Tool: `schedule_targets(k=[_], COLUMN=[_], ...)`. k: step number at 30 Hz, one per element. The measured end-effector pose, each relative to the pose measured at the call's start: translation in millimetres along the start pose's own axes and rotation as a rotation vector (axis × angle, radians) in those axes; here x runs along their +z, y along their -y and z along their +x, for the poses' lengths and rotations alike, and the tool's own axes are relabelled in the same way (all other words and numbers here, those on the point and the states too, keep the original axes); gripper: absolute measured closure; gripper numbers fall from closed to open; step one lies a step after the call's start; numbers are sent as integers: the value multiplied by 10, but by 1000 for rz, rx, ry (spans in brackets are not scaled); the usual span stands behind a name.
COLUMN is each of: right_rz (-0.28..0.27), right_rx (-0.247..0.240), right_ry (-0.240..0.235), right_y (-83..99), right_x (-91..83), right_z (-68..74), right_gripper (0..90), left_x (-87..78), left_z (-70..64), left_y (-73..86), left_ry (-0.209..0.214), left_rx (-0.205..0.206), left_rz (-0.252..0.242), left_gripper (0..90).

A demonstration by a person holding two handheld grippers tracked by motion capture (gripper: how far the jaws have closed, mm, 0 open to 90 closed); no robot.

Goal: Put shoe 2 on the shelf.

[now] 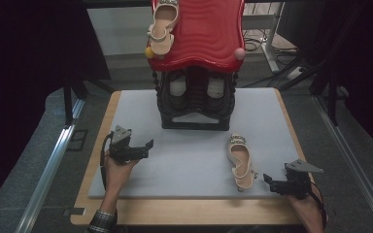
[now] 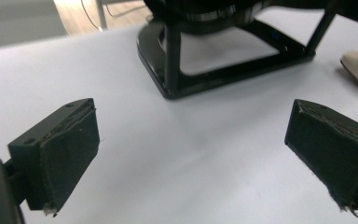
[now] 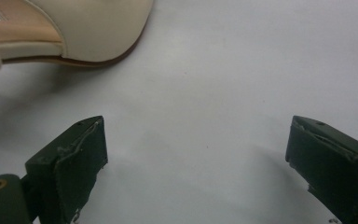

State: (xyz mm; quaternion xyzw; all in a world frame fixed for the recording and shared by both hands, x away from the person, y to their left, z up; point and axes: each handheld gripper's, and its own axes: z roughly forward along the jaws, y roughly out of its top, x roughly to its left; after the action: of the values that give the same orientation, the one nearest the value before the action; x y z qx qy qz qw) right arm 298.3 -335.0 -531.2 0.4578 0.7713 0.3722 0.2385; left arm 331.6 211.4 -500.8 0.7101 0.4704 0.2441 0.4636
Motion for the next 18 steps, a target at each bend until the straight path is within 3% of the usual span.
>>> schedule_targets(k=[7, 15, 18], right_rz=[13, 31, 30], right_rx=[7, 9, 25], right_ry=[-25, -21, -20], right_y=[-60, -195, -273], right_x=[-2, 14, 32], right_z=[-7, -48, -78], right_gripper=[46, 51, 52], left_x=[7, -1, 2], left_z=[-30, -97, -165], left_y=[241, 502, 554], left_ry=[9, 9, -20], left_rx=[-25, -49, -16], left_rz=[47, 118, 165], left_gripper=[26, 24, 21])
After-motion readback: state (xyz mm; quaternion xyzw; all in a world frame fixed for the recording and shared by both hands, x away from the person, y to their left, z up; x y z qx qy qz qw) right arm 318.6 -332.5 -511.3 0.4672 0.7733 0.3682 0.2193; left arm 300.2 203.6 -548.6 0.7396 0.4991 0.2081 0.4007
